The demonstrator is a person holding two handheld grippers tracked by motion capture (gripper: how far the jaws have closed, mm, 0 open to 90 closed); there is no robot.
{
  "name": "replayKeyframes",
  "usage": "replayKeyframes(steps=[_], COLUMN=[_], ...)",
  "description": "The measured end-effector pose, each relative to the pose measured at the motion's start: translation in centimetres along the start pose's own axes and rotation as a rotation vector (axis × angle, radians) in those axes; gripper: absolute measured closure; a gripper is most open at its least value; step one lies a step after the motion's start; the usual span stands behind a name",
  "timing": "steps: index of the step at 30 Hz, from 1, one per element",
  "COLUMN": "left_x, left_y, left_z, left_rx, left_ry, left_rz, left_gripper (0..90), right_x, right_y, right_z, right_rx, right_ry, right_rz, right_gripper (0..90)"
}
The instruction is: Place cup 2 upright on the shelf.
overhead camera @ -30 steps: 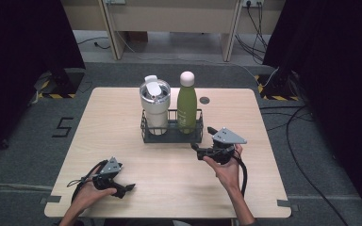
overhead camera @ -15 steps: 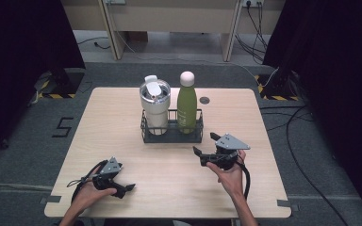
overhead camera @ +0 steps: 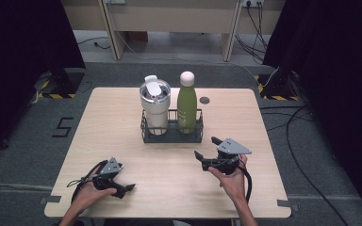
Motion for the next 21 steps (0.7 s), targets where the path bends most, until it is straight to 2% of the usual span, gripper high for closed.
replayKeyframes(steps=[8,15,21], left_x=[0.0,0.0,0.0], left_y=[0.0,0.0,0.0], left_z=[0.0,0.0,0.0], left_rx=[0.0,0.0,-0.001], left_ry=[0.0,-0.001,0.0], left_rz=[0.0,0.0,0.0], left_gripper=[0.0,0.0,0.0], right_x=[0.5,0.7,1.5], right_y=[-0.6,-1.2,-1.5], right_z=[-0.4,-1.0,-1.3], right_rx=[-0.007,-0.005,-0.013], right_ry=[0.002,-0.023,-0.012], right_rz=[-0.002,-0.015,-0.023], right_gripper=[15.2,15.2,15.2])
Point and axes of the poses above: each handheld gripper's, and its own axes: y roughly forward along the jaws, x roughly out of its underside, z roughly to its right, the point moved 7 cm from there along y, roughly forward along the jaws, and after that the axes turned 3 degrees about -x, right-handed, at the moved point
